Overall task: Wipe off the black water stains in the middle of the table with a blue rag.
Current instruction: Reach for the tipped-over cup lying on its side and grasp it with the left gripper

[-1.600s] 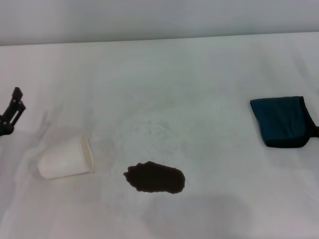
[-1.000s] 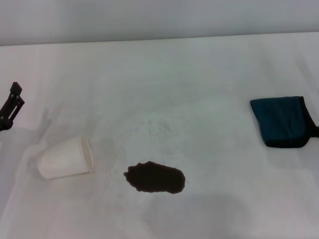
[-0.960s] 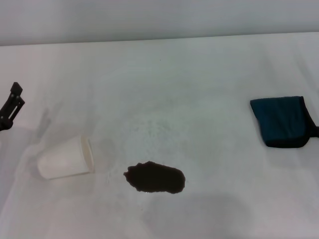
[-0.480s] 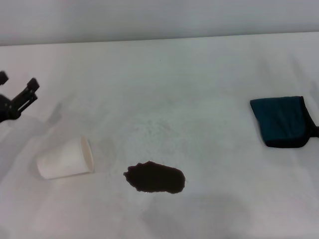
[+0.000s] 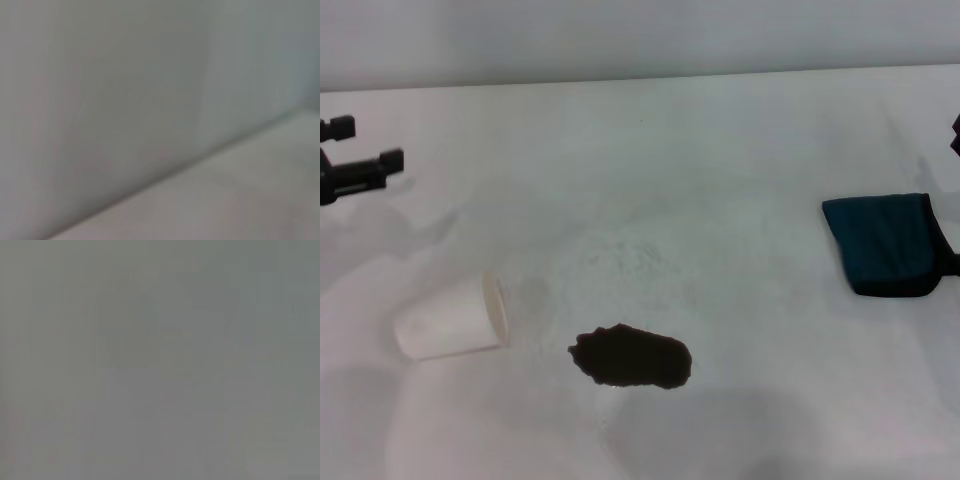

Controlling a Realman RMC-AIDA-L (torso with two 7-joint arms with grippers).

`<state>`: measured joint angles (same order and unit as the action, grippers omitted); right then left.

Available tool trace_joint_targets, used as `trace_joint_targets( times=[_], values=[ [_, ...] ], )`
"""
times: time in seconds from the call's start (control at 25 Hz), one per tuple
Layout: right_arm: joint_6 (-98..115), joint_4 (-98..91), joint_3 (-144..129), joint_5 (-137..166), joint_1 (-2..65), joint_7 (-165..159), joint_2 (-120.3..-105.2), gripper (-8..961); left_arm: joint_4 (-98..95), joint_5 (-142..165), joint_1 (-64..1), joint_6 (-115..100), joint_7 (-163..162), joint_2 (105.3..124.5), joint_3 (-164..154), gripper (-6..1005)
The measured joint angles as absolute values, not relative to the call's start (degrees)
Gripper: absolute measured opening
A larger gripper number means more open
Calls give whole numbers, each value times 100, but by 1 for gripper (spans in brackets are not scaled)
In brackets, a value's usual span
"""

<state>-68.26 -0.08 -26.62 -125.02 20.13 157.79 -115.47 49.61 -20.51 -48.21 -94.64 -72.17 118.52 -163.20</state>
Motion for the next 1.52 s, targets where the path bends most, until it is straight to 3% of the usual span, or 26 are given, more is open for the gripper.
trace_joint_targets(
  times=[0.44,0.64,1.52],
  values=[
    [-6777,-8,-2593,-12579,2140,15576,-11584,868,6109,1696,-6430,-10275,-6634,11825,-16335,862],
    [-6791,11,-2518,-12587,2233,15488,-11598,869,6285,2419,-6826,-10273,-6240,11830,-16339,862],
    [-6917,269,-2223,-12586,2258,15477,-11569,867,5216,2280,-6544,-9916,-5959,11925,-16321,861]
  ],
)
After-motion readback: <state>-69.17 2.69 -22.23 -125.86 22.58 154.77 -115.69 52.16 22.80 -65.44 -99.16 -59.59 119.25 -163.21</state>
